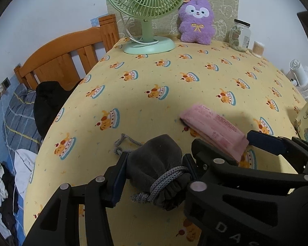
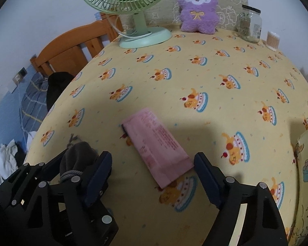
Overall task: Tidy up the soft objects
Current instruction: 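Hold the grey pouch in the left tool while the right tool grasps the pink packet, then lift and carry the grey pouch and pink packet with both tools over the basket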
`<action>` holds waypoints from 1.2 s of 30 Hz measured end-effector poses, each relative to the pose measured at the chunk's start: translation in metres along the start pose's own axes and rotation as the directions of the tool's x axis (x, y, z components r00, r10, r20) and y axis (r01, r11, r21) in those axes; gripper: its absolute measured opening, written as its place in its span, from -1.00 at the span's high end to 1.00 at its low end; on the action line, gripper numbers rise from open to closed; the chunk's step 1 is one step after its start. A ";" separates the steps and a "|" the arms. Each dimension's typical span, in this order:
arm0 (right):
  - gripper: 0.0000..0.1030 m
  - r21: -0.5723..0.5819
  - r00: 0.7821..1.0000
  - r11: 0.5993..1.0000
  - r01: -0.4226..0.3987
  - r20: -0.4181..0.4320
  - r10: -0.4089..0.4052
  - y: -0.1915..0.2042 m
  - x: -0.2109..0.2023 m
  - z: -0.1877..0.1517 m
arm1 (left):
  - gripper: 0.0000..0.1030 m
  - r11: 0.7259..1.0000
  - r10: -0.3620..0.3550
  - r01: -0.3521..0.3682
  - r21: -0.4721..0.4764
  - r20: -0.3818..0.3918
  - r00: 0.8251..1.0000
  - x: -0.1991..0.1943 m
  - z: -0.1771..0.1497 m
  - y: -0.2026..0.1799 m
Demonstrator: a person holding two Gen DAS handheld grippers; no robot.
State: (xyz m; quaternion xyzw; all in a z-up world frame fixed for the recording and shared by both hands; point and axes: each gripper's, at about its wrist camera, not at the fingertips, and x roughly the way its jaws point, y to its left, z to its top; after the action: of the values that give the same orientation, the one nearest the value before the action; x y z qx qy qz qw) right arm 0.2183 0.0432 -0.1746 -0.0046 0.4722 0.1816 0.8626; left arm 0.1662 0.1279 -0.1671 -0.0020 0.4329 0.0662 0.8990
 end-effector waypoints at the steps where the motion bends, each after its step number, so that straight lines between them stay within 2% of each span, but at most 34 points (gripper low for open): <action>1: -0.49 -0.004 1.000 1.000 0.005 0.001 -0.005 0.001 -0.001 0.000 | -0.06 1.000 0.020 -0.020 0.004 0.003 1.000 0.000 0.001 0.001; 3: -0.44 -0.018 0.999 0.999 0.043 0.006 -0.043 0.003 0.000 0.002 | -0.05 0.999 0.052 -0.052 0.009 0.012 0.999 0.000 0.002 0.003; 8: -0.37 -0.033 0.999 0.999 0.037 0.003 -0.037 0.007 0.005 0.006 | -0.05 0.999 0.039 -0.040 0.022 0.007 0.999 0.005 0.005 0.006; 18: 0.13 -0.061 0.999 0.997 0.041 0.029 -0.040 0.011 0.016 0.019 | -0.05 1.000 0.005 -0.005 0.001 0.007 1.000 0.012 0.013 0.009; 26: 0.17 -0.043 0.997 0.996 0.073 0.032 -0.071 0.005 0.010 0.014 | -0.03 0.999 -0.042 0.042 0.000 0.010 0.999 0.010 0.011 0.003; 36: 0.17 -0.032 0.991 0.993 0.117 0.065 -0.115 -0.007 -0.021 -0.001 | 0.00 0.998 -0.061 0.062 -0.006 0.018 0.998 -0.004 0.005 -0.011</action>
State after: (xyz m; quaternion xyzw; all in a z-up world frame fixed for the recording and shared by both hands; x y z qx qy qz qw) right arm 0.2098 0.0307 -0.1592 -0.0414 0.4402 0.1397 0.8860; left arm 0.1686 0.1172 -0.1618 -0.0177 0.4243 0.0400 0.9045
